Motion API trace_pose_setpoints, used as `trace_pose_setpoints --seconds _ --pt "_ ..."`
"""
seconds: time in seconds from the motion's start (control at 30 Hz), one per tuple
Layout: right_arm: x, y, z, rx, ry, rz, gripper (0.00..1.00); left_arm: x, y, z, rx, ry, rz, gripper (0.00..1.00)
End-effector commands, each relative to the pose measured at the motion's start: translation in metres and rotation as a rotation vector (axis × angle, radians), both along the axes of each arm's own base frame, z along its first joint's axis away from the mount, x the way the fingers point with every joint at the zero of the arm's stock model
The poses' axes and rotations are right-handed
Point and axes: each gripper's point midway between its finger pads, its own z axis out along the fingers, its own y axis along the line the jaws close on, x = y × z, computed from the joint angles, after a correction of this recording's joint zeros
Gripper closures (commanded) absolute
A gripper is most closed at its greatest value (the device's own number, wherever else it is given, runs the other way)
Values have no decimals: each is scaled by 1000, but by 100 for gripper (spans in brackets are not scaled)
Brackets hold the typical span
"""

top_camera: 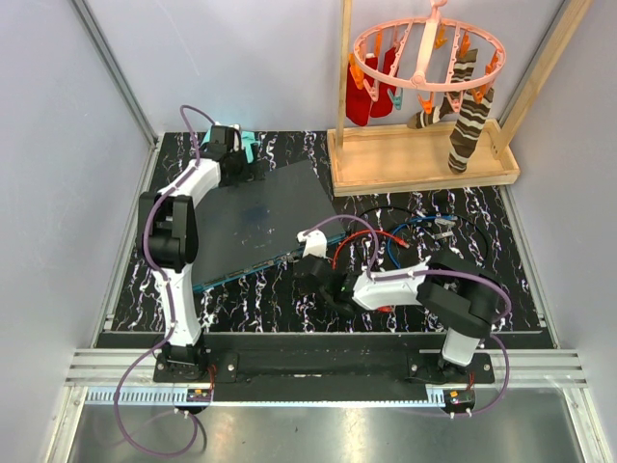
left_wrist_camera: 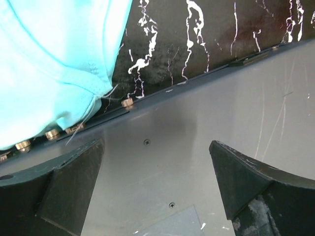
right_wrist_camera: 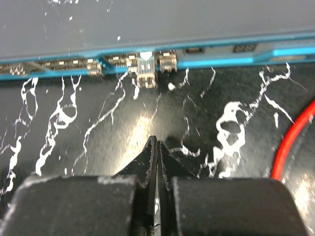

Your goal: Insert the plug into the switch port

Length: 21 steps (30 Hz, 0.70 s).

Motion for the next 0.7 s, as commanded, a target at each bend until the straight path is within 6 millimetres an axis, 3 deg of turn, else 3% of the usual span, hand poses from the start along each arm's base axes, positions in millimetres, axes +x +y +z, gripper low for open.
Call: trace_pose_setpoints --seconds 0.0,0.23,0.4,0.67 --pt "18 17 11 54 -6 -19 100 -5 -6 -26 -36 90 -8 1" --pt "36 26 4 53 -11 -19 100 -16 -3 -42 -15 150 8 1" --pt "46 34 11 80 -22 -12 100 -25 -6 -54 11 196 -7 1" --pt "53 41 14 98 -26 -6 100 -33 -11 -57 58 233 -33 1"
